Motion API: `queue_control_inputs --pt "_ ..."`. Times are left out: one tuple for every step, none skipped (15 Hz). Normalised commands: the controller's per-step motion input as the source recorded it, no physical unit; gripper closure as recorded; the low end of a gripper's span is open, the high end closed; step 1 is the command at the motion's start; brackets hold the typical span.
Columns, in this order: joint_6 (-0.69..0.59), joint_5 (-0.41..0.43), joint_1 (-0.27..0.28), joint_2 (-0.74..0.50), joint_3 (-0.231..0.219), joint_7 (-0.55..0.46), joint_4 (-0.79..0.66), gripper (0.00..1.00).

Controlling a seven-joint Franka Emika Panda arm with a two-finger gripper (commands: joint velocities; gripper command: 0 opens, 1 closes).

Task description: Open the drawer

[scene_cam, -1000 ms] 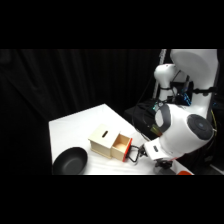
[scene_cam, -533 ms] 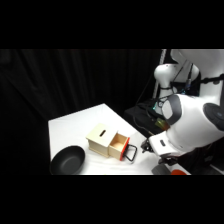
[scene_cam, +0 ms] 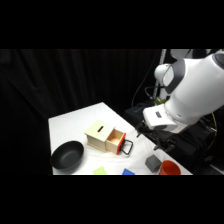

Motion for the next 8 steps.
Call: queue_control_inputs --pt "-0.29 0.11 -0.267 -0.23 0.132 -0.28 0.16 0.0" --pt "-0.27 0.106 -0.252 -0.19 0.127 -0.28 0.17 0.0" --pt "-0.26 0.109 -0.247 -0.18 0.114 -0.29 0.19 0.0" --pt "-0.25 0.132 -0.236 -0.16 0.11 -0.31 0.19 0.0" --pt "-0.24 0.142 -0.225 -0.15 0.104 -0.32 0.18 0.0" --pt "-0.24 0.154 -0.215 -0.15 0.097 -0.33 0.19 0.0" --pt "-0.23 0.19 -0.208 -0.15 0.091 -0.37 0.18 0.0" --pt "-0.25 0.265 -0.196 -0.13 0.09 -0.38 0.2 0.0"
